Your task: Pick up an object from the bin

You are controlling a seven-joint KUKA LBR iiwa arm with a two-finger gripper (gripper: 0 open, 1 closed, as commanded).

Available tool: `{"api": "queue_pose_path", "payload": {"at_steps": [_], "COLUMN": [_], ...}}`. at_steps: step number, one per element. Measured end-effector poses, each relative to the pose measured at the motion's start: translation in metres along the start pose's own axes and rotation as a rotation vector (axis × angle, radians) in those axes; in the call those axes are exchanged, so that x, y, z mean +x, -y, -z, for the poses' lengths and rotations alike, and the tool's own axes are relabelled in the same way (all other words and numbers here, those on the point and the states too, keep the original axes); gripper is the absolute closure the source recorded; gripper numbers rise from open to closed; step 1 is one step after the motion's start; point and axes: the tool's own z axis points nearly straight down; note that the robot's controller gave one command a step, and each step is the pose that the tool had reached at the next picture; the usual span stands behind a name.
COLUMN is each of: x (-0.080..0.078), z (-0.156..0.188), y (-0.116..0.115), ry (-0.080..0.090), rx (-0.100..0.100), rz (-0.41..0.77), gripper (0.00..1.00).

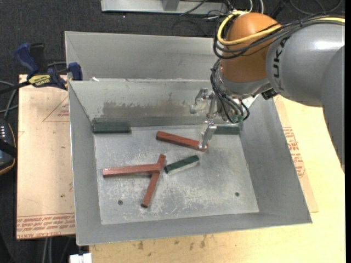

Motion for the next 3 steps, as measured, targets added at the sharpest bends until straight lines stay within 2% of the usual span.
{"api": "queue_pose_path", "payload": {"at_steps": [1, 2, 3], "x": [0.051, 0.051, 0.04], "z": [-0.081, -0.081, 0.099], "y": [-0.023, -0.023, -0.024], "ry": [0.031, 0.031, 0.01], "rx": [-0.001, -0.001, 0.001], "rz": [0.116, 0.116, 0.122], "gripper": [1.0, 1.0, 1.0]}}
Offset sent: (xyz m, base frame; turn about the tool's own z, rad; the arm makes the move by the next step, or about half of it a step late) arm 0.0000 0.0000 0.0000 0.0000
